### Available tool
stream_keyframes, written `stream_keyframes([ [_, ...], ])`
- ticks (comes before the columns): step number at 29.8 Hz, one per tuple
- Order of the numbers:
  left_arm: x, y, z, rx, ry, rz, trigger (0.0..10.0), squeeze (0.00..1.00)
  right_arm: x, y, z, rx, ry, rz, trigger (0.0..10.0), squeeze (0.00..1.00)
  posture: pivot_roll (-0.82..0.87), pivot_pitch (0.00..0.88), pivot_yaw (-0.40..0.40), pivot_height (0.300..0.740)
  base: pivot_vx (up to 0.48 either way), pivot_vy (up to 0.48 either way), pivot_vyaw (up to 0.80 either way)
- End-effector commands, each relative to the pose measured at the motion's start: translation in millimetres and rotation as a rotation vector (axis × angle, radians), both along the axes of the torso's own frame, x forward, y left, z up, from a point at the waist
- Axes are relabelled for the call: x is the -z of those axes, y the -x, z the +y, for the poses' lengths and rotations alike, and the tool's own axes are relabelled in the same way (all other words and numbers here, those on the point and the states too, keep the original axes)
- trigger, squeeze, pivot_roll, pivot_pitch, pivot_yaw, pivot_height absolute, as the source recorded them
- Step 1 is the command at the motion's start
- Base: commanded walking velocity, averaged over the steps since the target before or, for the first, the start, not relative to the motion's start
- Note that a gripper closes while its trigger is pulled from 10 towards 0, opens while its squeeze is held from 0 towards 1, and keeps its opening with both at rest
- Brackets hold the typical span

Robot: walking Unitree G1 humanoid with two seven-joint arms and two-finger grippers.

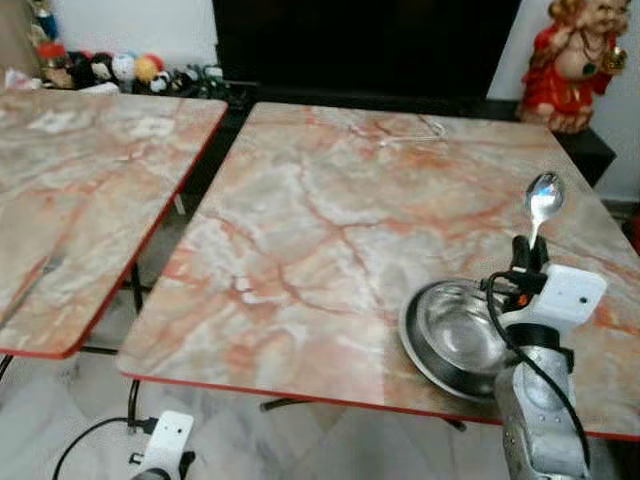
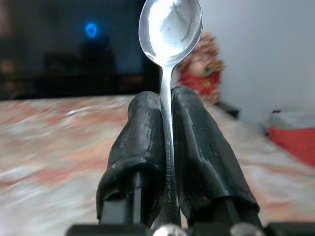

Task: Setting the table

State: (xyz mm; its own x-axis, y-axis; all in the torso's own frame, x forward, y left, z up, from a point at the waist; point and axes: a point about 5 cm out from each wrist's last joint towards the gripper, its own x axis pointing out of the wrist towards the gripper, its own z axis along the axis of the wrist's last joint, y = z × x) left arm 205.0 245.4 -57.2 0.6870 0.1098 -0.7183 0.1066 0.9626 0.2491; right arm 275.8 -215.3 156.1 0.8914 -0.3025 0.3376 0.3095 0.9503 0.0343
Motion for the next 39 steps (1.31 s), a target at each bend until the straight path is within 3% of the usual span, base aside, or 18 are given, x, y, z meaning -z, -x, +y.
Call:
stream_keyframes([
  [1, 4, 4.1, -2.9, 0.005, 0.005, 0.023, 10.0, 0.0, -10, 5.4, -17.5, 0.079, 0.007, -0.035, 10.0, 0.0, 0.03, 0.021, 0.001, 0.74, 0.0, 0.0, 0.0],
  [4, 3, 3.3, -3.6, 0.009, 0.006, 0.025, 10.0, 0.0, -18, 6.8, -36.1, 0.107, 0.028, -0.034, 10.0, 0.0, 0.02, 0.022, 0.007, 0.74, 0.0, 0.0, 0.0],
  [9, 3, 2.0, -5.4, 0.011, 0.01, 0.023, 10.0, 0.0, -17, 7.2, -49.4, 0.116, 0.074, 0.028, 10.0, 0.0, 0.02, 0.021, 0.005, 0.74, 0.0, 0.0, 0.0],
  [13, 3, 0.7, -6.4, 0.011, 0.012, 0.021, 10.0, 0.0, -2, 2.7, -66.5, 0.077, 0.002, 0.196, 10.0, 0.0, 0.01, 0.018, 0.008, 0.74, 0.0, 0.0, 0.0],
  [16, 3, 0.5, -6.8, 0.012, 0.013, 0.021, 10.0, 0.0, 12, 0.2, -70.4, 0.068, 0.006, 0.328, 10.0, 0.0, 0.01, 0.015, 0.007, 0.74, 0.0, 0.0, 0.0],
  [17, 3, -0.2, -7.4, 0.013, 0.014, 0.02, 10.0, 0.0, 24, -1.6, -72.3, 0.025, -0.086, 0.407, 10.0, 0.0, 0.01, 0.016, 0.006, 0.74, 0.0, 0.0, 0.0],
  [19, 2, -1.0, -7.7, 0.013, 0.016, 0.016, 10.0, 0.0, 28, -4.3, -75.8, 0.006, -0.126, 0.448, 10.0, 0.0, 0.01, 0.015, 0.005, 0.74, 0.0, 0.0, 0.0],
  [23, 1, -2.1, -7.3, 0.01, 0.017, 0.011, 10.0, 0.0, 32, -9.1, -71.6, -0.109, -0.147, 0.499, 10.0, 0.0, 0.01, 0.012, 0.005, 0.74, 0.0, 0.0, 0.0],
  [27, 1, -2.8, -7.6, 0.012, 0.017, 0.011, 10.0, 0.0, 48, -6.8, -73.2, -0.152, -0.077, 0.628, 10.0, 0.0, 0.01, 0.006, 0.007, 0.74, 0.0, 0.0, 0.0],
  [32, 1, -3.8, -8.1, 0.015, 0.018, 0.009, 10.0, 0.0, 59, -3.5, -76.8, -0.168, -0.122, 0.684, 10.0, 0.0, 0.02, 0.0, 0.007, 0.74, 0.0, 0.0, 0.0],
  [37, 1, -3.6, -7.8, 0.02, 0.017, 0.01, 10.0, 0.0, 66, -1.5, -68.4, -0.25, -0.251, 0.664, 10.0, 0.0, 0.01, 0.0, 0.01, 0.74, 0.0, 0.0, 0.0],
  [39, 1, -3.5, -8.1, 0.022, 0.017, 0.01, 10.0, 0.0, 71, -0.5, -68.3, -0.247, -0.251, 0.686, 10.0, 0.0, 0.01, 0.0, 0.009, 0.74, 0.0, 0.0, 0.0],
])
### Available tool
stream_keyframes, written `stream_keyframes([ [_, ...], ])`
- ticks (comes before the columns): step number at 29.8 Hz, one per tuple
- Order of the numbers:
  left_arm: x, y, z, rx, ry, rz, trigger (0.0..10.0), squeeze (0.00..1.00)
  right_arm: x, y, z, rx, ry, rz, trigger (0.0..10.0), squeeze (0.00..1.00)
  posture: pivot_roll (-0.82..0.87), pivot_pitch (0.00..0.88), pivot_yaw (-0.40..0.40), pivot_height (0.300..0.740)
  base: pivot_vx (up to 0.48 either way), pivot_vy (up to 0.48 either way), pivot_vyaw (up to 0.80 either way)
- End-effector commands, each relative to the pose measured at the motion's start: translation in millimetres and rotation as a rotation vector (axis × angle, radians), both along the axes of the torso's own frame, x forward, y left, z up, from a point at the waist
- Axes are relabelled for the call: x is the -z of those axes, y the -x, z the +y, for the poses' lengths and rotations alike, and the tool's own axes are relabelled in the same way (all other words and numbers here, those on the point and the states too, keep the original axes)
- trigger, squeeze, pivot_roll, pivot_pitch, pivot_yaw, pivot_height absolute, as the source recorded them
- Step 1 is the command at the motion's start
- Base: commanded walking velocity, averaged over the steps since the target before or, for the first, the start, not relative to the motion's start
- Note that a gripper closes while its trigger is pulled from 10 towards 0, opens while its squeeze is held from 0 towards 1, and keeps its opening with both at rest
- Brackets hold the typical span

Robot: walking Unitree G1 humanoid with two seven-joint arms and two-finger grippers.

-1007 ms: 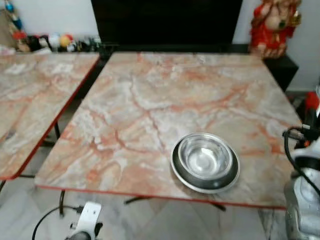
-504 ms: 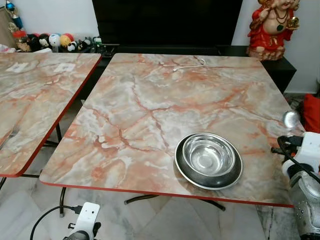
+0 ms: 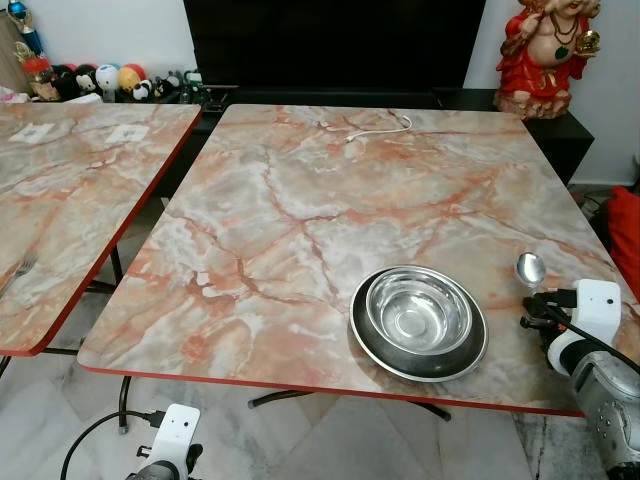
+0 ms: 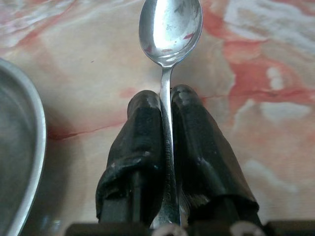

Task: Setting the table

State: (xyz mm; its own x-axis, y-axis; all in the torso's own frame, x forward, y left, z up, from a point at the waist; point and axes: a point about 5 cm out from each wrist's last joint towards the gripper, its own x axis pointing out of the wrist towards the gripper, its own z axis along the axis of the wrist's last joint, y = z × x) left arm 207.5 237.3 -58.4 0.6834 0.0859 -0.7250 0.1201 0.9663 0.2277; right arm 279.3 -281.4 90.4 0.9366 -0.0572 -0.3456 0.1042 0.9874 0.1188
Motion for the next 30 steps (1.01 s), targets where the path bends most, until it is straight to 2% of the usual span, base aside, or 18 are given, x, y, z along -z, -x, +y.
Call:
stream_keyframes([
  [1, 0, -1.0, -0.2, 0.011, -0.004, 0.003, 10.0, 0.0, 9, 3.6, -1.1, 0.012, -0.024, 0.034, 10.0, 0.0, 0.01, 0.0, 0.009, 0.74, 0.0, 0.0, 0.0],
  [4, 0, -0.9, -0.3, 0.012, -0.004, 0.003, 10.0, 0.0, 11, 3.8, 1.7, 0.004, -0.041, 0.039, 10.0, 0.0, 0.01, 0.0, 0.008, 0.74, 0.0, 0.0, 0.0],
  [6, 0, -0.8, -0.4, 0.012, -0.004, 0.003, 10.0, 0.0, 17, 5.2, 6.5, -0.024, -0.013, 0.07, 10.0, 0.0, 0.01, 0.0, 0.008, 0.74, 0.0, 0.0, 0.0],
  [16, -1, -0.9, 0.8, 0.003, -0.003, -0.001, 10.0, 0.0, 22, 6.2, 6.0, -0.028, -0.024, 0.075, 10.0, 0.0, 0.02, 0.0, 0.003, 0.74, 0.0, 0.0, 0.0],
  [30, -1, -1.6, 2.1, -0.005, -0.004, -0.005, 10.0, 0.0, 24, 2.3, 28.8, -0.112, -0.024, 0.068, 10.0, 0.0, 0.02, 0.021, 0.0, 0.74, 0.0, 0.0, 0.0],
])
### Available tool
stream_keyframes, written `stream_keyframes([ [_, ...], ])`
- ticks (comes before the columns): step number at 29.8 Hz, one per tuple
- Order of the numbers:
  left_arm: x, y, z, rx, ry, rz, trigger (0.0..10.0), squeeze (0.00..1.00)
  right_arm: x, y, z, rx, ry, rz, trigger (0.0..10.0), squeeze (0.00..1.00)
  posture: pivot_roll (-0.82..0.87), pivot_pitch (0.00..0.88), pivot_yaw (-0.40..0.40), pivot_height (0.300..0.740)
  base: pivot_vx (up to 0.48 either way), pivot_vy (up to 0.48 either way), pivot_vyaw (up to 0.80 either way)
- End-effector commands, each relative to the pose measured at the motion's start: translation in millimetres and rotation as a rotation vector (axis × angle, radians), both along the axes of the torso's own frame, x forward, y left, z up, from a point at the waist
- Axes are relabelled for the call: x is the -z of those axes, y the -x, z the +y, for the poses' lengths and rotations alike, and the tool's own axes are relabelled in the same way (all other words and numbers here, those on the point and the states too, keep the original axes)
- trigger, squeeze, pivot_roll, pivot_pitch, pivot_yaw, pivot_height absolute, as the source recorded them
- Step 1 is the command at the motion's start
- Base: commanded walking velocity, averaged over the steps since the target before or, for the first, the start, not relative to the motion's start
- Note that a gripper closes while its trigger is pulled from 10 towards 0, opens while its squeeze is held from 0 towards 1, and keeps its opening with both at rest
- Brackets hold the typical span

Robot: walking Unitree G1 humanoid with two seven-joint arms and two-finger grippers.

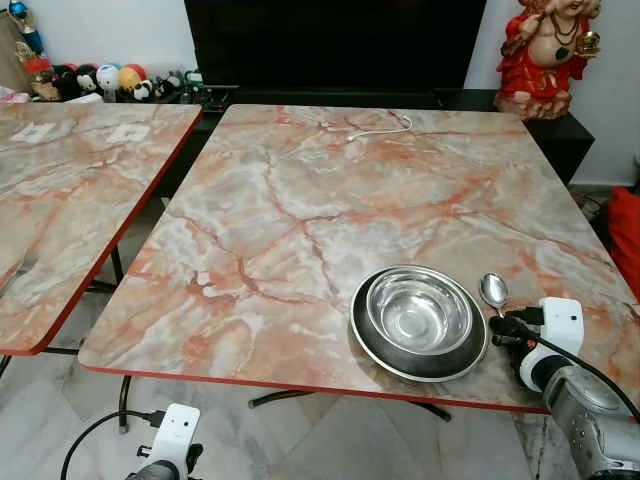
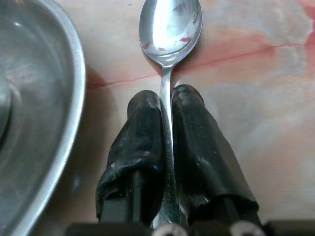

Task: Setting the table

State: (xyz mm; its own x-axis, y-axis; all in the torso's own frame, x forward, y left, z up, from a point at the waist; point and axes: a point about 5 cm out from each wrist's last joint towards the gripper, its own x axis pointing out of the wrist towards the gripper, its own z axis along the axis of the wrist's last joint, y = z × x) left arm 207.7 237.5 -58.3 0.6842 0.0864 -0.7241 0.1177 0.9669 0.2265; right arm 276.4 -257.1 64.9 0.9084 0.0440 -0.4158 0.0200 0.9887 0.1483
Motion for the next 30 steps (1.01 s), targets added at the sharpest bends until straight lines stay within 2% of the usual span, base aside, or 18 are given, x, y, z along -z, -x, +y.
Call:
stream_keyframes([
  [1, -1.3, -1.4, 1.9, -0.002, -0.005, -0.004, 10.0, 0.0, -1.4, -0.6, 5.2, -0.022, 0.014, -0.005, 10.0, 0.0, 0.02, 0.024, -0.001, 0.74, 0.0, 0.0, 0.0],
  [18, -0.5, -0.4, 1.1, -0.002, -0.005, -0.001, 10.0, 0.0, 5.5, -0.5, 9.2, 0.004, 0.024, 0.017, 10.0, 0.0, 0.02, 0.027, -0.002, 0.74, 0.0, 0.0, 0.0],
  [19, -0.5, -0.4, 1.2, -0.002, -0.005, -0.001, 10.0, 0.0, 5.4, -0.5, 9.5, 0.003, 0.023, 0.017, 10.0, 0.05, 0.02, 0.027, -0.002, 0.74, 0.0, 0.0, 0.0],
  [26, -0.4, -0.1, 1.2, 0.0, -0.005, 0.001, 10.0, 0.0, 5.2, -0.5, 8.1, 0.015, 0.034, 0.017, 10.0, 0.04, 0.02, 0.027, 0.0, 0.74, 0.0, 0.0, 0.0],
  [27, -0.3, -0.1, 1.3, 0.0, -0.006, 0.002, 10.0, 0.0, 5.0, -0.4, 7.5, 0.017, 0.034, 0.016, 10.0, 0.07, 0.02, 0.027, 0.0, 0.74, 0.0, 0.0, 0.0],
  [28, -0.3, 0.0, 1.4, 0.0, -0.006, 0.002, 10.0, 0.0, 5.1, -0.4, 7.3, 0.017, 0.035, 0.015, 10.0, 0.32, 0.02, 0.027, 0.0, 0.74, 0.0, 0.0, 0.0],
  [30, -0.3, 0.0, 1.5, 0.0, -0.006, 0.002, 10.0, 0.0, 5.2, -0.3, 7.4, 0.017, 0.037, 0.015, 10.0, 0.34, 0.02, 0.027, 0.0, 0.74, 0.0, 0.0, 0.0],
])
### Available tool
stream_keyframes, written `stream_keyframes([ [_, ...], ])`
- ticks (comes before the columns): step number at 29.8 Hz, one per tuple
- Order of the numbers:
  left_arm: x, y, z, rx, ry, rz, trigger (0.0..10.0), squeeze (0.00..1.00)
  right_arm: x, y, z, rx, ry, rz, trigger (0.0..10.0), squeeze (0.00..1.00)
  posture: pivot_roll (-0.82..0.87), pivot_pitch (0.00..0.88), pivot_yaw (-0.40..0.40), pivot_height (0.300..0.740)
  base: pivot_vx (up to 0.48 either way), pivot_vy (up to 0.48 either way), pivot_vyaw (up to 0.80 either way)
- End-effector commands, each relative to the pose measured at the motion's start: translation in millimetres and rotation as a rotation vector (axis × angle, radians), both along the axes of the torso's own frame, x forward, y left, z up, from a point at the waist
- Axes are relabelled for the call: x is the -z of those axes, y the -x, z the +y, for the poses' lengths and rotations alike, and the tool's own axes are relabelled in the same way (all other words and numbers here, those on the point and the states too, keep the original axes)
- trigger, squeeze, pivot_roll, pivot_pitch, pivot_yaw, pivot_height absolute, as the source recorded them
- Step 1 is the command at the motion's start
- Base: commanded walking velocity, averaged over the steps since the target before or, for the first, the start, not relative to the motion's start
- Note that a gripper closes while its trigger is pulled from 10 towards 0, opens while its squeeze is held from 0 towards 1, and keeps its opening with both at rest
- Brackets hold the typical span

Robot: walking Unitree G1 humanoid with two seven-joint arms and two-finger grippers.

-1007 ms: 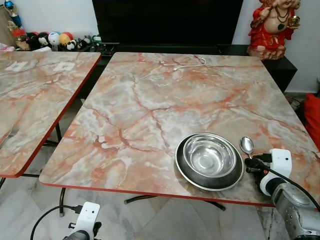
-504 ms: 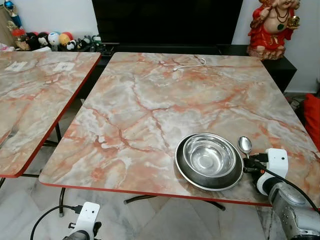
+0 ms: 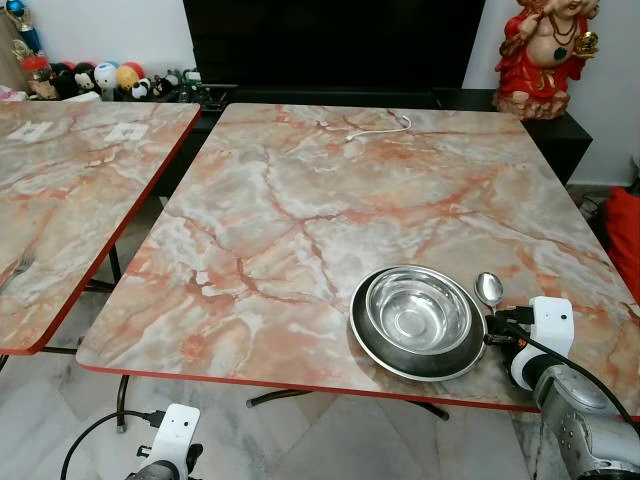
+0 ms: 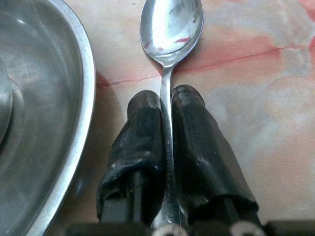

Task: Setting the table

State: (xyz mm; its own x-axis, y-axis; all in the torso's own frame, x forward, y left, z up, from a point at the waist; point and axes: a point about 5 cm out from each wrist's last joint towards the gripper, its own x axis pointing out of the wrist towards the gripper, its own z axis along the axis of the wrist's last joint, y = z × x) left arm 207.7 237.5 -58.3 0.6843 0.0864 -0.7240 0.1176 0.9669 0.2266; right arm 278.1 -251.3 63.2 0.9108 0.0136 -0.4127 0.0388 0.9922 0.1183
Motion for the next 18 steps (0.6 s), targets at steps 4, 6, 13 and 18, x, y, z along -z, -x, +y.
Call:
stream_keyframes([
  [4, -0.4, -0.1, 1.5, 0.0, -0.006, 0.002, 10.0, 0.0, 4.0, 1.6, 2.3, -0.003, 0.006, 0.02, 10.0, 0.38, 0.02, 0.026, 0.001, 0.74, 0.0, 0.0, 0.0],
  [6, -0.3, 0.1, 1.7, 0.0, -0.006, 0.003, 10.0, 0.0, 4.7, 1.7, 2.5, 0.001, 0.008, 0.021, 10.0, 0.38, 0.02, 0.026, 0.001, 0.74, 0.0, 0.0, 0.0],
  [13, -0.2, 0.6, 2.3, 0.0, -0.008, 0.005, 10.0, 0.0, 4.8, 1.8, 2.1, 0.007, 0.011, 0.02, 10.0, 0.38, 0.03, 0.027, 0.002, 0.74, 0.0, 0.0, 0.0],
  [18, -0.1, 0.9, 2.7, 0.0, -0.009, 0.006, 10.0, 0.0, 3.8, 1.2, -1.0, 0.033, 0.013, 0.011, 10.0, 0.46, 0.03, 0.027, 0.003, 0.74, 0.0, 0.0, 0.0],
])
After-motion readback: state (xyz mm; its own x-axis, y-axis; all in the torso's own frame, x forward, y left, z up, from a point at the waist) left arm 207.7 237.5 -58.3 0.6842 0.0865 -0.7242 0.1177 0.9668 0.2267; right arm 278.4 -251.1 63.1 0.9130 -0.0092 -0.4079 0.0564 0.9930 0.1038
